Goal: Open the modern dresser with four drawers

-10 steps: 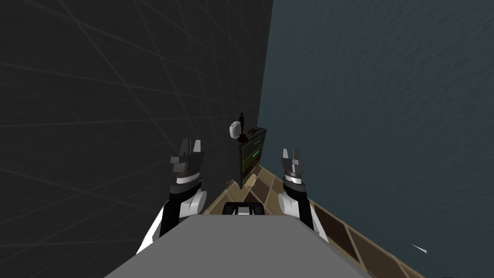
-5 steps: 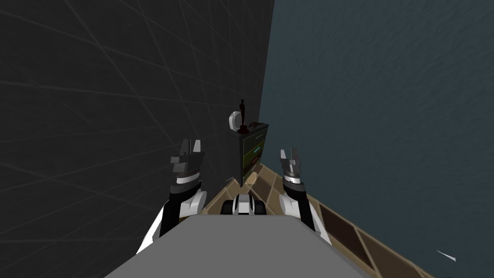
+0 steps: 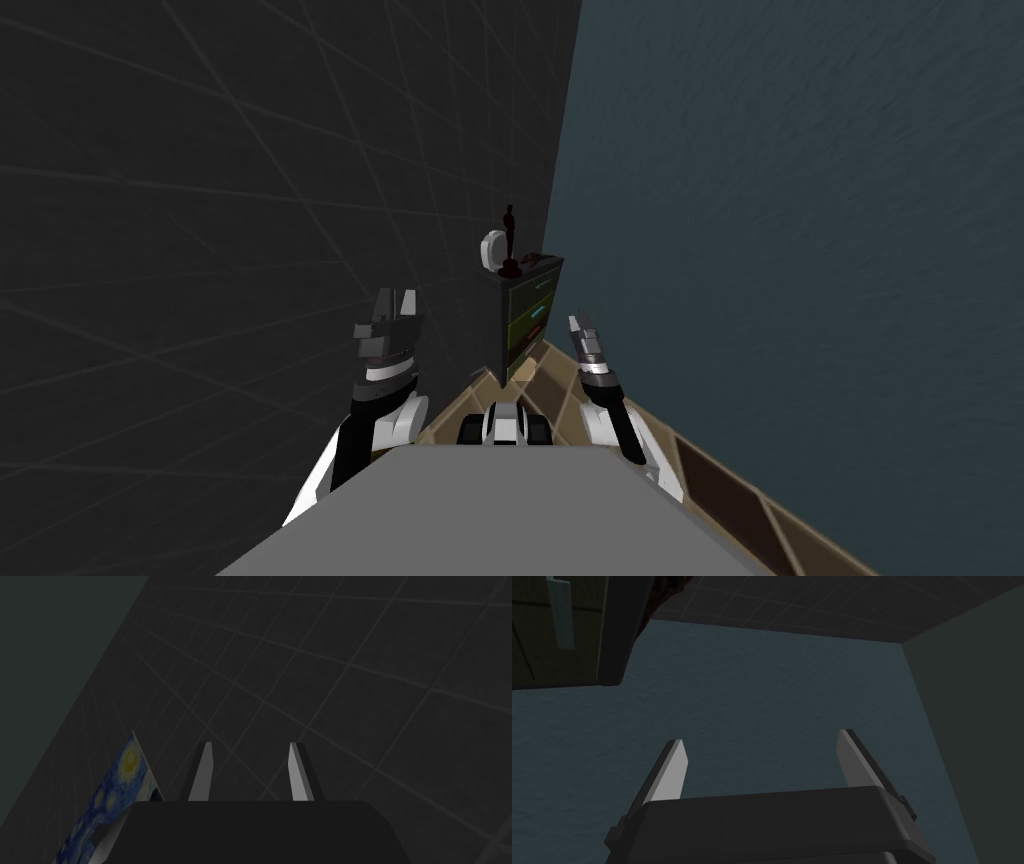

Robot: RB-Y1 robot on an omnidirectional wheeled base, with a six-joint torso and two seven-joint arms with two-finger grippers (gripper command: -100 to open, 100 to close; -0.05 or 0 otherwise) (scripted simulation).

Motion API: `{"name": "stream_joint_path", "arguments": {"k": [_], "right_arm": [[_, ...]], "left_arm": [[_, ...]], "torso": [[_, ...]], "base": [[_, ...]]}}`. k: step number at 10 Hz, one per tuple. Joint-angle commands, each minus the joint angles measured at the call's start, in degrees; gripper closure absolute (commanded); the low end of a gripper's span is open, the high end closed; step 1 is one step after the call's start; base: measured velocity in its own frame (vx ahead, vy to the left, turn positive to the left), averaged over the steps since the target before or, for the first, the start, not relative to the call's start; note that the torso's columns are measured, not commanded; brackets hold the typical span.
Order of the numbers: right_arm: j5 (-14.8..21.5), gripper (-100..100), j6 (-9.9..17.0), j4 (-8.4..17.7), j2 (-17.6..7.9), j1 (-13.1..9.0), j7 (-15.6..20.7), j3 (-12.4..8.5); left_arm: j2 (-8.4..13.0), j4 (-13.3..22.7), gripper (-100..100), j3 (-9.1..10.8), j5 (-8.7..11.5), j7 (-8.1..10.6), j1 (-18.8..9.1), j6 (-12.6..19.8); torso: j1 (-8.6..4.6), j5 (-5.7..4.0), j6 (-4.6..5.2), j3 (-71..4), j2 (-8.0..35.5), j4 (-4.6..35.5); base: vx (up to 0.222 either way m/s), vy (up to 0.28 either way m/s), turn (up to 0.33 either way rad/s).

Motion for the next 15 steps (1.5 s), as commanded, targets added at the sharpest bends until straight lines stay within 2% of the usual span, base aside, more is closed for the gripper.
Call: {"name": "stream_joint_path", "arguments": {"k": [1, 3, 4, 5, 6, 7, 8, 9, 10, 11, 12, 13, 14, 15], "right_arm": [[2.07, -100, 2.79, 1.21, -1.16, -0.28, 1.04, 0.73], [5.86, -100, 6.83, 4.58, -2.59, -1.57, 2.9, 1.74], [5.95, -100, 7.7, 4.58, -2.59, -1.57, 2.9, 1.74], [8.1, -100, 9.74, 6.48, -3.05, -2.29, 3.93, 2.29], [8.1, -100, 10.44, 6.48, -3.05, -2.29, 3.93, 2.29], [10.38, -100, 12.66, 8.52, -3.36, -3.06, 5.02, 2.88], [10.38, -100, 13.34, 8.52, -3.36, -3.06, 5.02, 2.88], [12.76, -100, 15.17, 10.7, -3.53, -3.87, 6.16, 3.5], [12.76, -100, 16.38, 10.7, -3.53, -3.87, 6.16, 3.5], [15.13, -100, 18.32, 12.98, -3.61, -4.72, 7.35, 4.14], [15.23, -100, 19.56, 12.98, -3.61, -4.72, 7.35, 4.14], [17.79, -100, 21.37, 15.37, -3.63, -5.61, 8.58, 4.8], [17.79, -100, 22.85, 15.37, -3.63, -5.61, 8.58, 4.8], [17.79, -100, 22.85, 15.37, -3.63, -5.61, 8.58, 4.8]], "left_arm": [[0.0, 0.0, 0, 0.0, 0.0, 0.0, 0.0, 0.0], [0.0, 0.0, 0, 0.0, 0.0, 0.0, 0.0, 0.0], [0.0, 0.0, 0, 0.0, 0.0, 0.0, -0.01, 0.0], [0.0, 0.0, 0, 0.0, 0.0, 0.0, 0.0, 0.0], [0.0, 0.0, 0, 0.0, 0.0, 0.0, 0.0, 0.0], [0.0, 0.0, 0, 0.0, 0.0, 0.0, 0.0, 0.0], [0.0, 0.0, 0, 0.0, 0.0, 0.0, 0.0, 0.0], [0.0, 0.0, 0, 0.0, 0.0, 0.0, 0.0, 0.0], [0.0, 0.0, 0, 0.0, 0.0, 0.0, 0.0, 0.0], [0.0, 0.0, 0, 0.0, 0.0, 0.0, 0.0, 0.0], [0.0, 0.0, 0, 0.0, 0.0, 0.0, 0.0, 0.0], [0.0, 0.0, 0, 0.0, 0.0, 0.0, 0.0, 0.0], [0.0, 0.0, 0, 0.0, 0.0, 0.0, 0.0, 0.0], [0.0, 0.0, 0, 0.0, 0.0, 0.0, 0.0, 0.0]], "torso": [[0.01, 0.0, -0.03, 0.02, 0.01, 0.0], [-0.01, -0.01, -0.04, 0.0, -0.01, 0.0], [0.01, -0.01, -0.04, -0.02, -0.05, -0.02], [-0.02, -0.01, 0.01, -0.02, -0.04, -0.01], [-0.03, -0.01, -0.03, -0.02, -0.05, -0.01], [-0.01, 0.0, -0.01, 0.0, 0.0, 0.0], [0.01, 0.0, -0.04, 0.0, -0.01, 0.0], [0.0, 0.0, -0.01, 0.0, 0.01, 0.0], [0.0, 0.0, -0.03, 0.0, -0.01, 0.0], [-0.01, 0.0, 0.0, -0.01, -0.02, 0.0], [0.02, -0.01, -0.04, -0.02, -0.04, -0.01], [-0.03, 0.0, 0.0, -0.01, -0.02, 0.0], [-0.02, -0.01, -0.03, -0.01, -0.03, -0.01], [-0.03, -0.01, 0.0, 0.0, -0.01, 0.0]], "base": [[0.014, 0.002, 0.047], [0.019, 0.005, 0.159], [0.023, -0.002, 0.043], [0.026, -0.002, 0.079], [0.021, -0.001, 0.061], [0.02, 0.003, 0.114], [0.018, 0.002, 0.088], [0.021, 0.002, 0.15], [0.02, 0.001, 0.061], [0.023, 0.003, 0.136], [0.022, -0.001, 0.078], [0.026, -0.003, 0.141], [0.022, -0.004, 0.072], [0.01, -0.001, -0.011]]}}
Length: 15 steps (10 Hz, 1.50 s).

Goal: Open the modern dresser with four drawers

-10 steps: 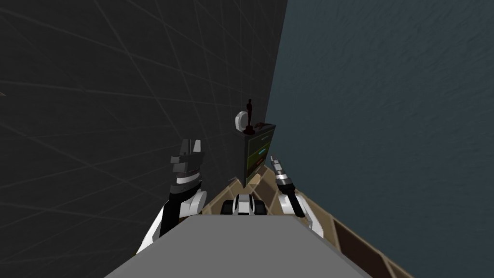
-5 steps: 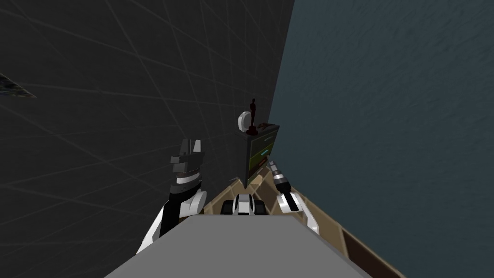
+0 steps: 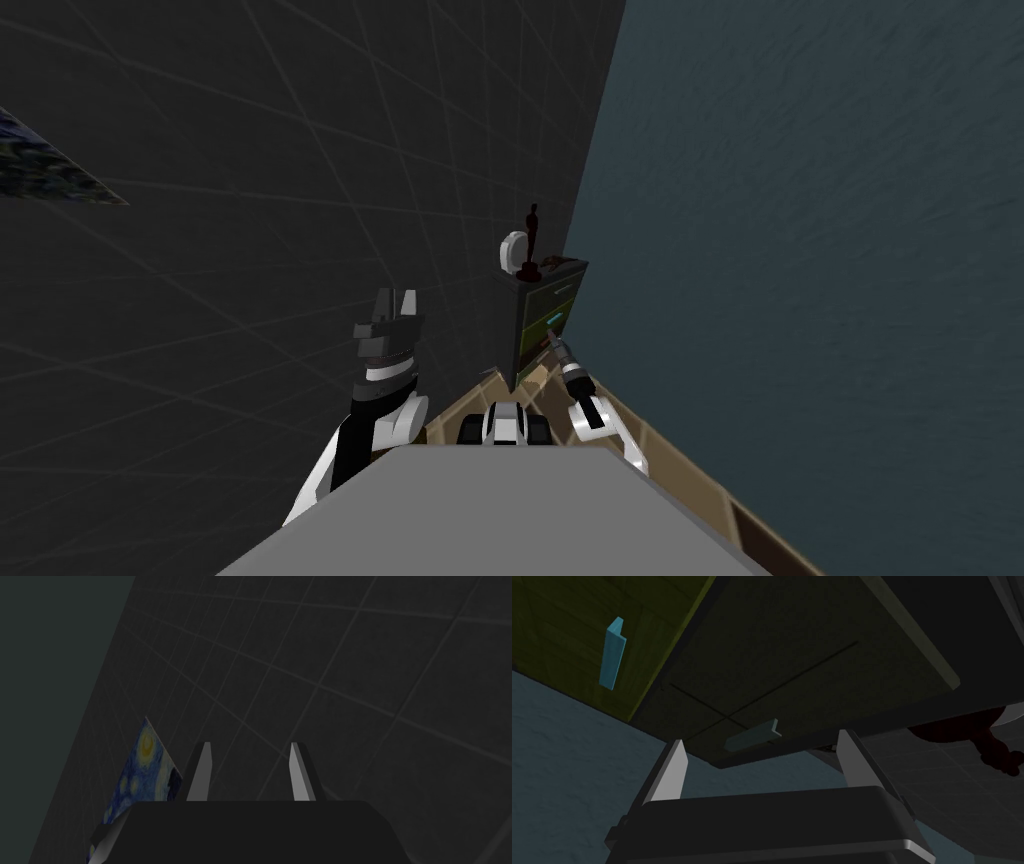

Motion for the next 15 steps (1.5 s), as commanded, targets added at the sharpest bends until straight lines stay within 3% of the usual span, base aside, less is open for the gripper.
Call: {"name": "stream_joint_path", "arguments": {"k": [1, 2, 3, 5, 6, 7, 8, 9, 10, 12, 13, 14, 15], "right_arm": [[2.94, -100, 3.86, 2.28, -0.26, -1.09, 1.29, 0.93], [2.94, -100, 5.08, 2.28, -0.26, -1.09, 1.29, 0.93], [5.54, -100, 6.95, 4.42, -0.23, -2.04, 2.58, 1.63], [5.63, -100, 8.55, 4.86, -0.23, -2.04, 2.58, 1.63], [8.36, -100, 10.72, 7.51, -0.19, -3.01, 3.9, 2.34], [8.36, -100, 12.09, 7.51, -0.19, -3.01, 3.9, 2.34], [10.82, -100, 14.05, 10.07, -0.15, -3.99, 5.23, 3.05], [11.12, -100, 15.59, 10.23, -0.15, -3.99, 5.23, 3.05], [13.27, -100, 17.33, 12.85, -0.13, -5.0, 6.58, 3.77], [13.9, -100, 19.31, 13.01, -0.13, -5.0, 6.58, 3.77], [16.61, -100, 21.46, 15.73, -0.13, -6.01, 7.94, 4.49], [16.69, -100, 22.61, 15.85, -0.13, -6.01, 7.94, 4.49], [18.61, -100, 24.56, 17.85, -0.18, -7.04, 9.29, 5.22]], "left_arm": [[0.0, 0.0, 0, 0.0, 0.0, 0.0, 0.0, 0.0], [0.0, 0.0, 0, 0.0, 0.0, 0.0, -0.01, 0.0], [0.0, 0.0, 0, 0.0, 0.0, 0.0, 0.0, 0.0], [0.0, 0.0, 0, 0.0, 0.0, 0.0, 0.0, 0.0], [0.0, 0.0, 0, 0.0, 0.0, 0.0, 0.0, 0.0], [0.0, 0.0, 0, 0.0, 0.0, 0.0, 0.0, 0.0], [0.0, 0.0, 0, 0.0, 0.0, 0.0, 0.0, 0.0], [0.0, 0.0, 0, 0.0, 0.0, 0.0, 0.0, 0.0], [0.0, 0.0, 0, 0.0, 0.0, 0.0, 0.0, 0.0], [0.0, 0.0, 0, 0.0, 0.0, 0.0, 0.0, 0.0], [0.0, 0.0, 0, 0.0, 0.0, 0.0, 0.0, 0.0], [0.0, 0.0, 0, 0.0, 0.0, 0.0, 0.0, 0.0], [0.0, 0.0, 0, 0.0, 0.0, 0.0, 0.0, 0.0]], "torso": [[0.02, 0.01, -0.01, 0.02, 0.04, 0.01], [0.05, 0.0, -0.05, 0.01, -0.01, 0.0], [0.03, 0.01, -0.01, -0.01, -0.01, 0.0], [0.01, 0.0, 0.0, -0.02, -0.03, -0.01], [0.01, 0.0, 0.0, 0.02, 0.03, 0.01], [0.03, 0.0, -0.05, 0.01, 0.0, 0.01], [0.02, 0.0, -0.01, 0.0, -0.01, 0.0], [0.02, 0.0, -0.04, -0.02, -0.05, -0.01], [0.01, 0.01, 0.01, -0.01, -0.02, -0.01], [0.03, 0.01, 0.0, 0.0, 0.01, 0.0], [0.02, 0.01, -0.01, 0.02, 0.03, 0.01], [0.02, 0.0, -0.04, 0.01, 0.0, 0.0], [0.01, 0.0, -0.01, -0.01, -0.02, 0.0]], "base": [[0.016, 0.002, 0.136], [0.019, -0.001, 0.1], [0.028, 0.001, 0.171], [0.018, -0.002, 0.023], [0.017, 0.0, 0.142], [0.022, -0.003, 0.106], [0.03, -0.004, 0.182], [0.023, -0.004, 0.073], [0.023, -0.003, 0.119], [0.018, -0.002, 0.041], [0.016, -0.004, 0.15], [0.017, -0.004, 0.091], [0.026, -0.001, 0.178]]}}
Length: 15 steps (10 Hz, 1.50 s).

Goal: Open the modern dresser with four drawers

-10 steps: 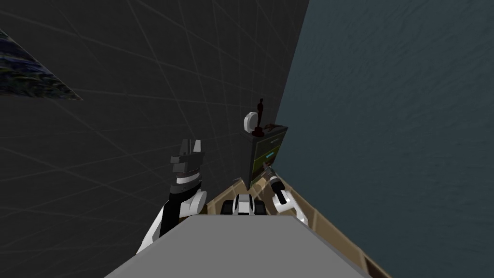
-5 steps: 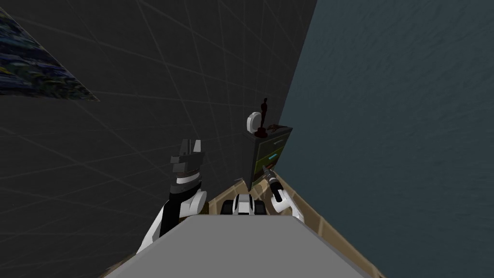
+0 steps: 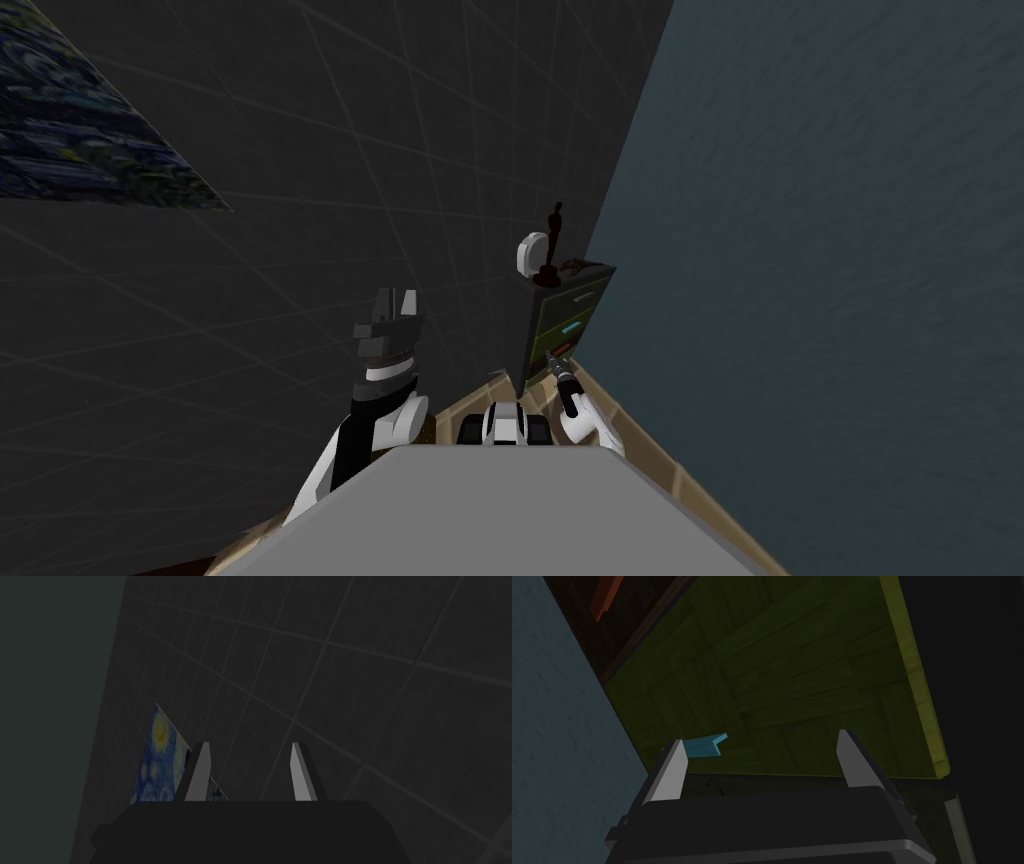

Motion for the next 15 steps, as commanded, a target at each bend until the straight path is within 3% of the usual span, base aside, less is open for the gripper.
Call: {"name": "stream_joint_path", "arguments": {"k": [1, 2, 4, 5, 6, 9, 11, 12, 13, 14, 15], "right_arm": [[3.74, -100, 4.95, 3.73, 0.6, -1.33, 1.66, 0.67], [5.89, -100, 6.26, 6.28, 0.52, -2.36, 3.02, 1.39], [6.54, -100, 8.63, 6.64, 0.52, -2.36, 3.02, 1.39], [9.17, -100, 10.43, 9.53, 0.42, -3.39, 4.37, 2.11], [9.31, -100, 12.3, 9.57, 0.42, -3.39, 4.37, 2.11], [14.5, -100, 17.46, 14.57, 0.1, -5.46, 7.04, 3.53], [14.79, -100, 19.56, 15.46, 0.1, -5.46, 7.04, 3.53], [17.47, -100, 21.66, 18.39, -0.13, -6.48, 8.35, 4.22], [17.47, -100, 23.1, 18.39, -0.13, -6.48, 8.35, 4.22], [20.07, -100, 24.7, 20.84, -0.41, -7.5, 9.64, 4.9], [20.09, -100, 26.33, 21.31, -0.41, -7.5, 9.64, 4.9]], "left_arm": [[0.0, 0.0, 0, 0.0, 0.0, 0.0, 0.0, 0.0], [0.0, 0.0, 0, 0.0, 0.0, 0.0, 0.0, 0.0], [0.0, 0.0, 0, 0.0, 0.0, 0.0, 0.0, 0.0], [0.0, 0.0, 0, 0.0, 0.0, 0.0, 0.0, 0.0], [0.0, 0.0, 0, 0.0, 0.0, 0.0, 0.0, 0.0], [0.0, 0.0, 0, 0.0, 0.0, 0.0, 0.0, 0.0], [0.0, 0.0, 0, 0.0, 0.0, 0.0, 0.0, 0.0], [0.0, 0.0, 0, 0.0, 0.0, 0.0, 0.0, 0.0], [0.0, 0.0, 0, 0.0, 0.0, 0.0, 0.0, 0.0], [0.0, 0.0, 0, 0.0, 0.0, 0.0, 0.0, 0.0], [0.0, 0.0, 0, 0.0, 0.0, 0.0, 0.0, 0.0]], "torso": [[0.02, 0.0, -0.03, -0.02, -0.04, -0.01], [0.0, 0.0, 0.02, -0.01, -0.02, -0.02], [0.0, 0.0, 0.01, 0.01, 0.02, 0.0], [0.03, 0.01, 0.01, 0.04, 0.06, 0.02], [0.03, 0.0, -0.03, 0.03, 0.03, 0.01], [-0.01, 0.0, 0.02, -0.01, -0.02, -0.01], [0.0, 0.0, 0.01, 0.01, 0.02, 0.0], [0.02, 0.0, 0.01, 0.03, 0.06, 0.01], [0.03, 0.0, -0.04, 0.02, 0.02, 0.01], [0.01, 0.0, 0.01, 0.01, 0.02, 0.0], [0.0, 0.0, -0.02, -0.01, -0.02, 0.0]], "base": [[0.027, -0.006, 0.094], [0.03, -0.013, 0.131], [0.018, -0.004, 0.041], [0.016, -0.001, 0.145], [0.018, -0.004, 0.102], [0.026, -0.007, 0.125], [0.016, -0.006, 0.041], [0.017, -0.002, 0.152], [0.018, -0.005, 0.087], [0.021, -0.005, 0.133], [0.023, -0.01, 0.091]]}}
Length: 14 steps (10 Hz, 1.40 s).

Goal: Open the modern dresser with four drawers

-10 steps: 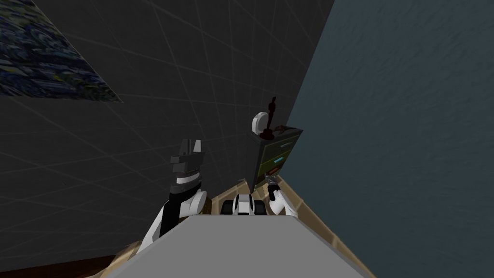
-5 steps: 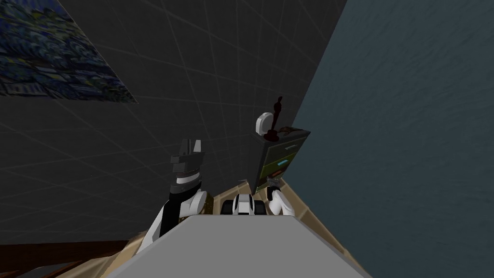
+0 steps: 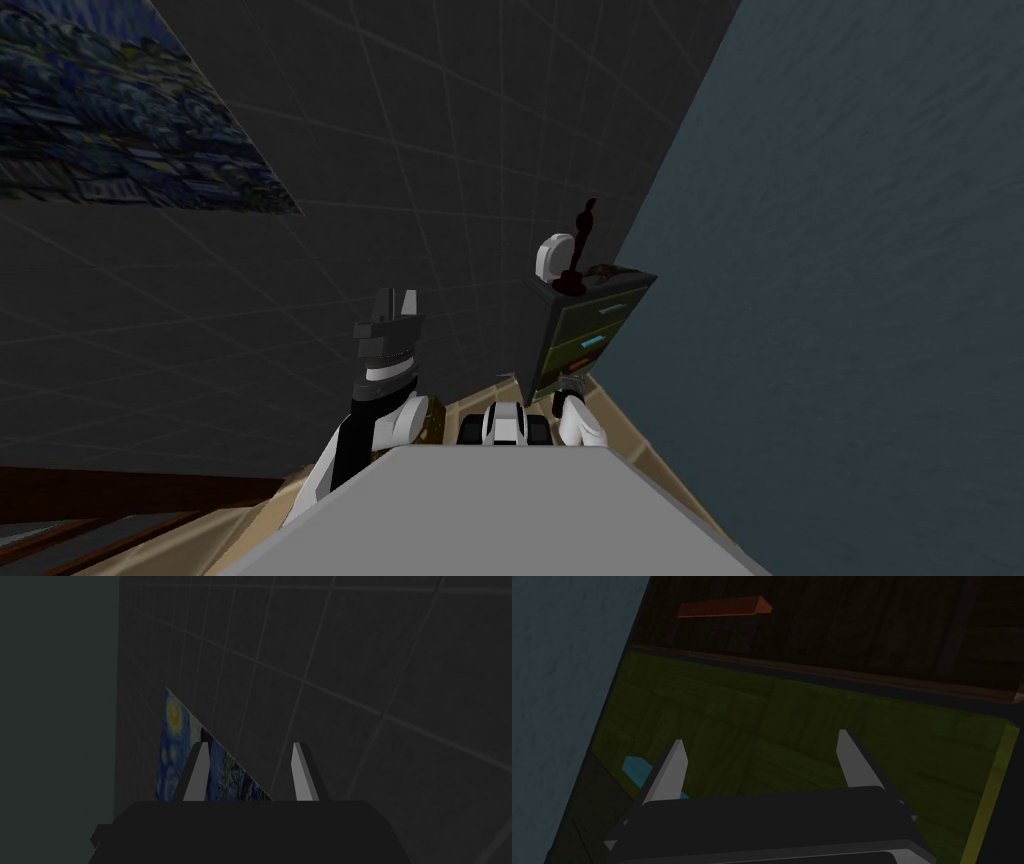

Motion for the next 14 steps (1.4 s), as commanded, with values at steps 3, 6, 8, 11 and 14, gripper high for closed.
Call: {"name": "stream_joint_path", "arguments": {"k": [3, 6, 8, 11, 14], "right_arm": [[6.4, -100, 7.97, 6.7, -0.72, -2.6, 3.17, 1.67], [8.92, -100, 12.26, 10.39, -1.12, -3.55, 4.35, 2.29], [11.23, -100, 15.11, 12.48, -1.53, -4.47, 5.49, 2.89], [13.43, -100, 19.33, 15.66, -1.95, -5.35, 6.58, 3.46], [17.46, -100, 23.96, 20.46, -2.75, -6.97, 8.57, 4.5]], "left_arm": [[0.0, 0.0, 0, 0.0, 0.0, 0.0, 0.01, 0.0], [0.0, 0.0, 0, 0.0, 0.0, 0.0, 0.0, 0.0], [0.0, 0.0, 0, 0.0, 0.0, 0.0, 0.0, 0.0], [0.0, 0.0, 0, 0.0, 0.0, 0.0, 0.0, 0.0], [0.0, 0.0, 0, 0.0, 0.0, 0.0, 0.01, 0.0]], "torso": [[0.0, 0.0, 0.03, 0.01, 0.03, 0.0], [0.02, 0.01, 0.03, 0.04, 0.07, 0.01], [0.0, 0.0, 0.02, 0.0, 0.01, 0.0], [0.0, 0.0, 0.01, 0.01, 0.01, 0.0], [0.0, 0.0, 0.03, 0.02, 0.04, 0.0]], "base": [[0.025, -0.009, 0.115], [0.013, -0.007, 0.072], [0.018, -0.007, 0.106], [0.019, -0.009, 0.087], [0.018, -0.009, 0.092]]}}
